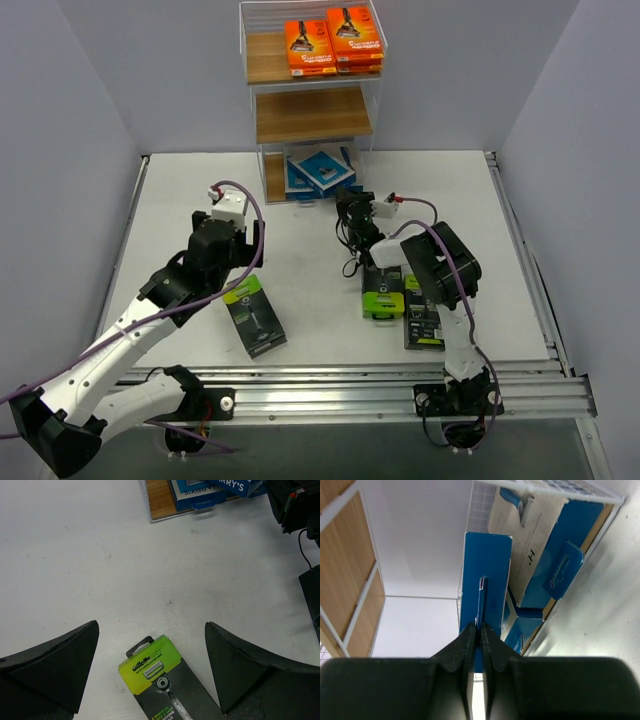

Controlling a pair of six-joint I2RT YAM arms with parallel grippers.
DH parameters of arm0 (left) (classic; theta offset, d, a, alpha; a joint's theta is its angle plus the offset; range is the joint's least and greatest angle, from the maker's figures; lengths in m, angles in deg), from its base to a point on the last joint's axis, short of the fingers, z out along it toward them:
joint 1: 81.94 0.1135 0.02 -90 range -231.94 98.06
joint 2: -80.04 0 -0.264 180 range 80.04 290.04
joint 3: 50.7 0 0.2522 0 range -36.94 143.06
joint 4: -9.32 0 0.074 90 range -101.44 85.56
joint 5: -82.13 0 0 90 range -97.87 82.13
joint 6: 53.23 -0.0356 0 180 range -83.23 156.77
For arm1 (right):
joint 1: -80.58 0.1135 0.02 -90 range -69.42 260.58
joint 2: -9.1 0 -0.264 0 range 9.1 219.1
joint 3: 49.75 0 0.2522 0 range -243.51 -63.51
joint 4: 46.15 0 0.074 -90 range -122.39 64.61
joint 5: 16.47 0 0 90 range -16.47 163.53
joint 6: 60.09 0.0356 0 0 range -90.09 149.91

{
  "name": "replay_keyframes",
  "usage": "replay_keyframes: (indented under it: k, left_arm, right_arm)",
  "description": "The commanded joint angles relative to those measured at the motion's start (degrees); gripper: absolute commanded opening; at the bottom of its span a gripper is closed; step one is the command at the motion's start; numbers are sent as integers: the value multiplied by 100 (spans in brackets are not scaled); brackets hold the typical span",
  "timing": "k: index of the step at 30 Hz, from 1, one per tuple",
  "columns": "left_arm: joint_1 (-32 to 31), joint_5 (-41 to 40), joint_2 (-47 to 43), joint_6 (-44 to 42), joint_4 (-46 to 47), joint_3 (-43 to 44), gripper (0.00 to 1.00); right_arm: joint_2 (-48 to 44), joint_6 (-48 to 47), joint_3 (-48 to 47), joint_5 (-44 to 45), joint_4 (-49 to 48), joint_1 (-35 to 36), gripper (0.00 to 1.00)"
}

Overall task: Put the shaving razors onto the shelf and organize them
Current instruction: Place the shaving razor onto shelf

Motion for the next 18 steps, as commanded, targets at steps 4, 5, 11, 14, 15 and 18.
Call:
replay_keyframes:
  k: [4, 5, 11, 14, 15, 18]
  left_arm:
    - [-17, -3, -195, 15, 280, 22, 96]
    - [-17, -3, -195, 15, 271, 22, 96]
    - [-26, 33, -222, 7, 263, 39, 96]
    - [-17, 94, -213, -28, 263, 39, 96]
    - [-26, 103, -195, -29, 236, 48, 95]
    - [-17, 112, -187, -46, 227, 66, 95]
  right_arm:
    - [42, -166, -199, -492, -3, 63, 19]
    - [42, -193, -173, -607, -90, 55, 22]
    - [-309, -509, 20, -1556, 383, -138, 40]
    - [-502, -509, 169, -1977, 568, -305, 45]
    - [-521, -492, 205, -2101, 612, -358, 45]
    - [-538, -535, 170, -2725, 963, -525, 45]
